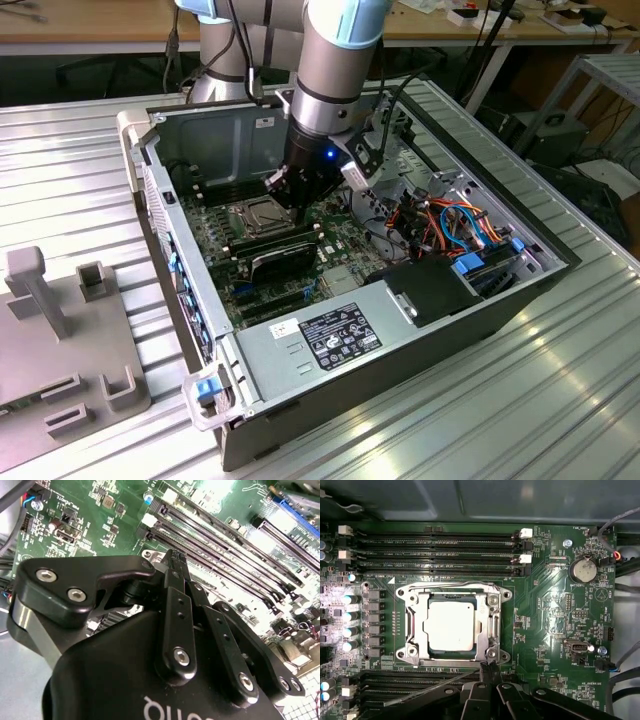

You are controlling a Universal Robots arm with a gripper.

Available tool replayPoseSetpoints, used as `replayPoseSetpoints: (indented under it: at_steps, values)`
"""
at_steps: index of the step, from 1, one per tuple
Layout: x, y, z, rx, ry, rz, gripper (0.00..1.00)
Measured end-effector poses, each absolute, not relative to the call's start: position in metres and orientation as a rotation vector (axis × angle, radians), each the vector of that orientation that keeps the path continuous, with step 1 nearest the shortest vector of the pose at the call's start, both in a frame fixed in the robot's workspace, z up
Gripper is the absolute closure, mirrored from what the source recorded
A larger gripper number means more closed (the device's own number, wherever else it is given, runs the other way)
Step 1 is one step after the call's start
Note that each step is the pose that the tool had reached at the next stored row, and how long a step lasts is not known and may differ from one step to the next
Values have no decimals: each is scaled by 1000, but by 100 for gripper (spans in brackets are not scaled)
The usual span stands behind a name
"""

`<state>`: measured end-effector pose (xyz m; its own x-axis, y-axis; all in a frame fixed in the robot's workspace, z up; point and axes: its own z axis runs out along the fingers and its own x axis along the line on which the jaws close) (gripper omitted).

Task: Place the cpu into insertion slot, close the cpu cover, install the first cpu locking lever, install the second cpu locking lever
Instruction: 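Install the second cpu locking lever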

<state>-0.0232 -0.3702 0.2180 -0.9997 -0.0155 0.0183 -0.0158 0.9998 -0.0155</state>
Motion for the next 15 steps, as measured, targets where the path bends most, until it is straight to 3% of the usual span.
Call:
replayPoseSetpoints:
  at_steps: [15]
  values:
    - [-36, -371, 217, 47, -3123, 25, 89]
